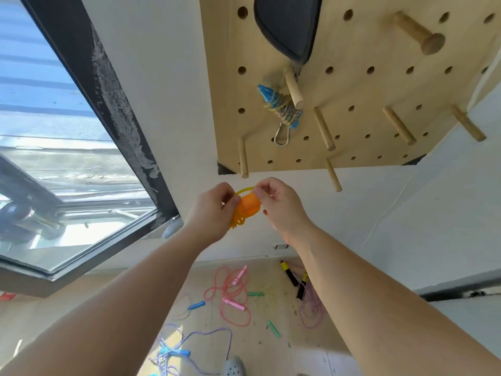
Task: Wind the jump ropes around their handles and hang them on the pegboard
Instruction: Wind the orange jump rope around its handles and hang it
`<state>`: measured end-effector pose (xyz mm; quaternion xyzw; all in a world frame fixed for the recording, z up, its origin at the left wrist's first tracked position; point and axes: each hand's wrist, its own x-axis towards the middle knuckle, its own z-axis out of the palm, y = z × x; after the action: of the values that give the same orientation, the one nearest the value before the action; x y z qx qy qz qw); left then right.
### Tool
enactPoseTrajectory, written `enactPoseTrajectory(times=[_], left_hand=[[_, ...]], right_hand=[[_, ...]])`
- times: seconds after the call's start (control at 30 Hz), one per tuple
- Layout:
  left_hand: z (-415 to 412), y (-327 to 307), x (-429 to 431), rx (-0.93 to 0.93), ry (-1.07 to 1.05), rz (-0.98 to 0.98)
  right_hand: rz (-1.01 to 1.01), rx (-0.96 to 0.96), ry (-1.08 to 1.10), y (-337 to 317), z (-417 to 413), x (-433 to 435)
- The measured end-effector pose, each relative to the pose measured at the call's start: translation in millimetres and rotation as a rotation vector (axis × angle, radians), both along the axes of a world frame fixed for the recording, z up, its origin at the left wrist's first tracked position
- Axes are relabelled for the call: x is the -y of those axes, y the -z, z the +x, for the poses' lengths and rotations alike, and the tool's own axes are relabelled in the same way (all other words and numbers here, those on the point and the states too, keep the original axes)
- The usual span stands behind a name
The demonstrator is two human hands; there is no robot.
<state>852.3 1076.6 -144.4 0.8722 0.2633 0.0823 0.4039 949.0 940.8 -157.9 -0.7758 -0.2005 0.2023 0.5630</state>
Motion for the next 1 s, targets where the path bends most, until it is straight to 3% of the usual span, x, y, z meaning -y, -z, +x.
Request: enactPoseTrajectory(times=[0.23, 0.43, 0.53, 0.77, 1.0], left_hand=[[24, 7, -36, 0.046, 0.122, 0.061], [32, 9, -48, 0.116, 0.217, 0.140], [35, 11, -51, 0.113, 0.252, 0.213], [53, 12, -64, 0.087, 0.228, 0.183], [86, 7, -69, 0.066, -0.010, -0.047]], right_hand=[[-0.027, 0.243, 0.032, 12, 15, -23], [0.013, 0.338, 0.044, 15, 20, -23], [0.027, 0.319, 0.045, 18, 23, -26], [0.076, 0.139, 0.070, 12, 43, -47], [0.022, 0.040, 0.199, 0, 74, -79]])
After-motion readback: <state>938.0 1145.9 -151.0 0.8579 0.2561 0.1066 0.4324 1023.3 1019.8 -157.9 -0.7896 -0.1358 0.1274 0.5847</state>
